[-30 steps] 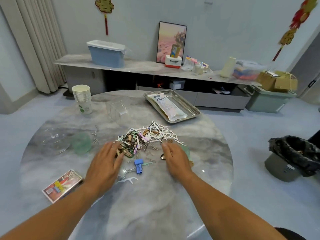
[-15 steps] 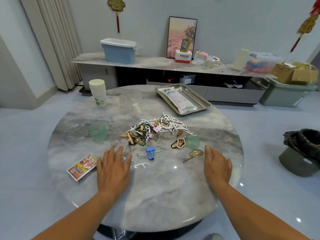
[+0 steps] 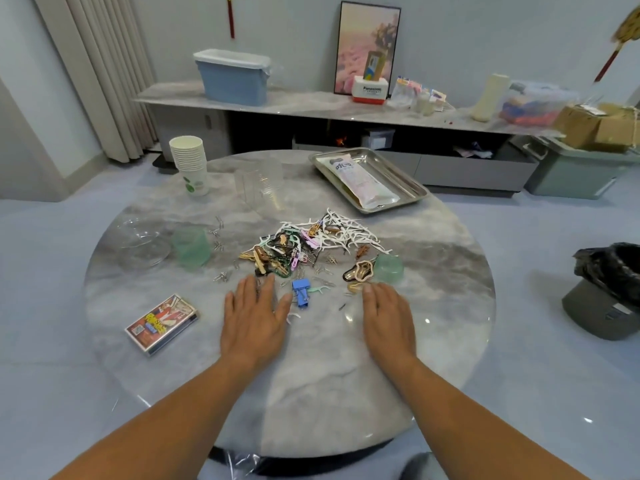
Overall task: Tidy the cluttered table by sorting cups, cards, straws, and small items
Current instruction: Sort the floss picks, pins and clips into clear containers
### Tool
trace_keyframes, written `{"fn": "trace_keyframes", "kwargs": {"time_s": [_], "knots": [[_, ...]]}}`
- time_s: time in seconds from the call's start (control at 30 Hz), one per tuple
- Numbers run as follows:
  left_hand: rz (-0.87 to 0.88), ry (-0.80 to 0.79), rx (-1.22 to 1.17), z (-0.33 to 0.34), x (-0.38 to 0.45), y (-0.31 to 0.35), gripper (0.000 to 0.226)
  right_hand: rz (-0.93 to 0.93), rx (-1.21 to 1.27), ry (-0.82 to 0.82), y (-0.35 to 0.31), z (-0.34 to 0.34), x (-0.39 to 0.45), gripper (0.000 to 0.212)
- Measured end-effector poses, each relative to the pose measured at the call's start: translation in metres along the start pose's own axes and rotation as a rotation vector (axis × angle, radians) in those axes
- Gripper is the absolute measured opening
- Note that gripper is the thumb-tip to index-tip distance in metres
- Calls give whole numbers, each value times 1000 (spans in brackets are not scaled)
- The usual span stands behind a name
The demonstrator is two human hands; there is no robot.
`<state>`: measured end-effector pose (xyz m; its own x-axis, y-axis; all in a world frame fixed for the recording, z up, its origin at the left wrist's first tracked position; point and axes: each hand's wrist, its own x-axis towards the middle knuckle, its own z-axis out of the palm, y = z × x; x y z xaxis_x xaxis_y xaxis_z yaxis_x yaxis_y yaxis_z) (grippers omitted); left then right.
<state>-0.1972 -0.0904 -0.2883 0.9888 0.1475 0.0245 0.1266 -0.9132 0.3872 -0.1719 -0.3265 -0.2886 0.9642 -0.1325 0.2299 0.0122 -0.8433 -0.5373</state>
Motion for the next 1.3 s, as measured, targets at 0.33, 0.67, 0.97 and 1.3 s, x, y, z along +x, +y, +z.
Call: {"fn": "trace_keyframes", "kwargs": {"time_s": [0.33,0.67,0.97,1.3], "knots": [[32,227,-387,3,31,25,59,-41,289,-148,-68,40,16,56],[-215,181,-171,-13,92,-23,71,34,35,-29,-58,24,159,58],[-228,94,-88,-14,139,-20,90,412,-68,-234,-35,34,223,84],[119,-3,-249,-20,140,-23,65,-102,36,-429,-57,57,180,65]]}}
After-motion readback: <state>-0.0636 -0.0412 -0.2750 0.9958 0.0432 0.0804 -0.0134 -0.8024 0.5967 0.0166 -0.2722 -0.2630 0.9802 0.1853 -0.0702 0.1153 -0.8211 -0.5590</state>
